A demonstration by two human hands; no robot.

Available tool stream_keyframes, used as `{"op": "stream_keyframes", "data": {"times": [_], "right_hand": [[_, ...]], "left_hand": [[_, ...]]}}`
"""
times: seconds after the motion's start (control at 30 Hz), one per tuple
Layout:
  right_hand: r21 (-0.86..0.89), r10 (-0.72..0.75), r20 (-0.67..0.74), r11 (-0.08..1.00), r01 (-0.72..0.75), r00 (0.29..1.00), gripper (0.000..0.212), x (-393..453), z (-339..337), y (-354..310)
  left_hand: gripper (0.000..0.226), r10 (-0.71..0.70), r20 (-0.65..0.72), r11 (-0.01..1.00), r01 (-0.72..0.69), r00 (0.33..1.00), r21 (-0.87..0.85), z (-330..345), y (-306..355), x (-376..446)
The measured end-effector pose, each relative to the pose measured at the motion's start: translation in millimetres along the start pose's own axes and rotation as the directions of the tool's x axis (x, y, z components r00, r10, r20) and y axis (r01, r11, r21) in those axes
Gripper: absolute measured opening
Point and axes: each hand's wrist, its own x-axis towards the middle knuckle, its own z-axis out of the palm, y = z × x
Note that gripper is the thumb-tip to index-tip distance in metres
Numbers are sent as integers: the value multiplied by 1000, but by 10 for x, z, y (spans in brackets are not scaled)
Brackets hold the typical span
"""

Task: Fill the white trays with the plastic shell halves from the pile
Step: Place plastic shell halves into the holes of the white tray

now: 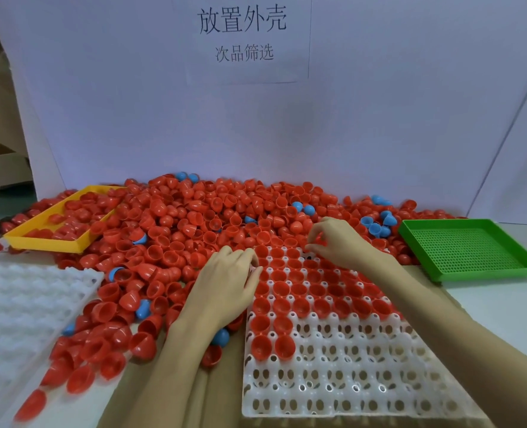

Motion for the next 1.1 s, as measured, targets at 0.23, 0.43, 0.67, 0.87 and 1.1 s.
{"op": "stream_keyframes", "data": {"times": [0.23, 0.43, 0.67, 0.87, 1.1], "right_hand": [[7, -20, 63, 1000, 20, 998, 20, -132, -63, 51], [66, -24, -68, 997, 28, 997, 30, 32, -58, -79], [10, 25, 90, 1000, -26, 996, 51, 288, 137, -83], [-8, 33, -188, 999, -35, 982, 22, 359, 63, -50], [134, 58, -141, 990, -39, 988, 22, 251, 90, 104]], "left_hand": [[21, -16, -8, 1000, 16, 1000, 2, 12, 7, 20], [23, -6, -26, 1000, 6, 1000, -22, 18, 19, 24], [22, 1, 8, 999, -1, 1000, -43, 26, 21, 7], [21, -12, 13, 998, 13, 1000, -63, 19, 0, 7], [19, -6, 20, 997, 8, 1000, -77, 12, 32, 15]]}}
